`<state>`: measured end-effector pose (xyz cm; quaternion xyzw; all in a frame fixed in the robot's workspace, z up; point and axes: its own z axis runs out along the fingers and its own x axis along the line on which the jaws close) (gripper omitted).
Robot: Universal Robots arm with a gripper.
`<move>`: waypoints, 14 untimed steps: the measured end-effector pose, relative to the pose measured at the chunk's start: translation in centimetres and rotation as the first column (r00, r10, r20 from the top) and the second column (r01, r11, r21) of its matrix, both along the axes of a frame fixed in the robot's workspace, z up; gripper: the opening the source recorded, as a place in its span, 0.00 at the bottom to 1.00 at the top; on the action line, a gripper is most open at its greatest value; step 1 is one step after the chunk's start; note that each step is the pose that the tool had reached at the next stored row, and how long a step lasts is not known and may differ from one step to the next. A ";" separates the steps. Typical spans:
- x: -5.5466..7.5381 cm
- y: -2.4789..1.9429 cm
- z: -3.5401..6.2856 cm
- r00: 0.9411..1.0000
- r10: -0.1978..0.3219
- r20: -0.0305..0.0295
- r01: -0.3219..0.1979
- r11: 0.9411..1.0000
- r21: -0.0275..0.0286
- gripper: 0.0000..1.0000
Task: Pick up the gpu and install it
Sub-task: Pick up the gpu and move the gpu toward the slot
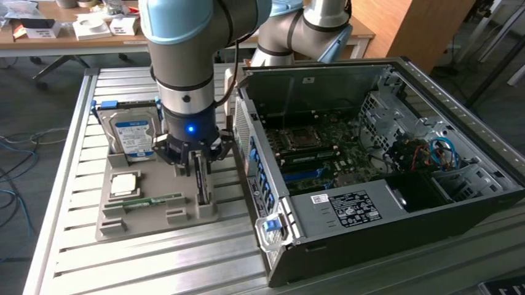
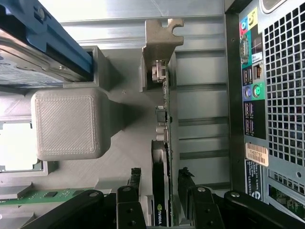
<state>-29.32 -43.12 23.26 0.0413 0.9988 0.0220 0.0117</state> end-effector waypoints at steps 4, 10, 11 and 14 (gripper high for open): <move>-0.1 0.01 -0.01 1.000 0.000 0.000 0.000 1.000 0.000 0.44; -0.1 0.00 0.00 1.000 0.000 0.000 0.000 1.000 0.000 0.44; 0.0 0.00 0.00 1.000 0.000 0.000 0.000 1.000 0.000 0.44; 0.0 0.00 -0.01 1.000 0.000 0.000 0.000 1.000 0.000 0.44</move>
